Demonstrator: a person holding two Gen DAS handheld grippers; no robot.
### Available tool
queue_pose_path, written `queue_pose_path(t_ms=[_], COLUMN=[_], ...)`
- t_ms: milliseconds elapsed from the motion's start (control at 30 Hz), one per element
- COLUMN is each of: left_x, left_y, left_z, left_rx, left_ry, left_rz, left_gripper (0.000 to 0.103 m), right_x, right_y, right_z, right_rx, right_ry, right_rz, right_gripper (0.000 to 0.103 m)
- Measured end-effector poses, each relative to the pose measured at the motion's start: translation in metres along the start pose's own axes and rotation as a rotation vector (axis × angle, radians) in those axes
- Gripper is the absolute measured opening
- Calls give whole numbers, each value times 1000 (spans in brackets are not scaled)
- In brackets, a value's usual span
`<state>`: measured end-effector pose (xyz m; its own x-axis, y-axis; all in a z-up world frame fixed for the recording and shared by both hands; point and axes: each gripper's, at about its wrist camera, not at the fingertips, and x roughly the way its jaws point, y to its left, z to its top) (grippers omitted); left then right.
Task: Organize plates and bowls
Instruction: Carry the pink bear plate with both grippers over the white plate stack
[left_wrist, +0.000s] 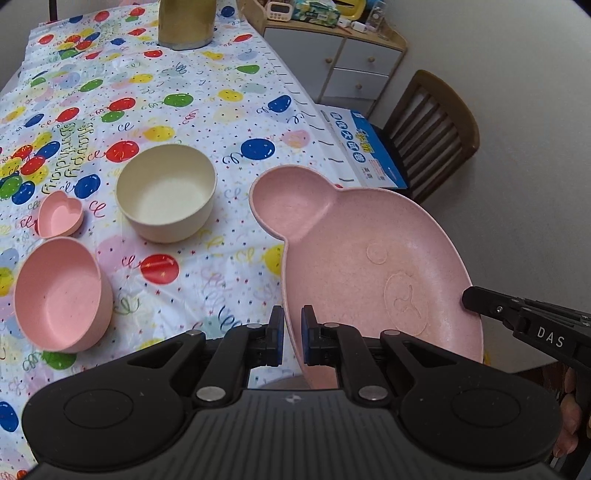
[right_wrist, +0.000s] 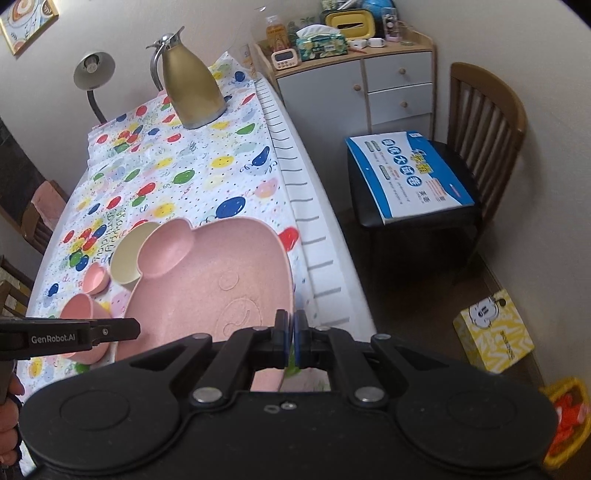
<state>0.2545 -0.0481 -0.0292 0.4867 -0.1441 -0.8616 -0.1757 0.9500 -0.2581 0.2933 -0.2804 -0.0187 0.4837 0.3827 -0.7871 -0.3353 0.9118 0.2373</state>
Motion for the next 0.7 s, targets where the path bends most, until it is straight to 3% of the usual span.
queue_pose_path(t_ms=[333, 700], left_x=[-24, -34], left_y=[14, 41], left_z=[-40, -73], left_rx=[58, 83], left_ry=[22, 45], left_rz=[-24, -33], left_gripper=[9, 9], right_x=[-35, -42], right_y=[22, 51], right_z=[-47, -90], right_rx=[51, 78], right_ry=[-27, -22], right_rz=[-26, -50], right_gripper=[2, 2])
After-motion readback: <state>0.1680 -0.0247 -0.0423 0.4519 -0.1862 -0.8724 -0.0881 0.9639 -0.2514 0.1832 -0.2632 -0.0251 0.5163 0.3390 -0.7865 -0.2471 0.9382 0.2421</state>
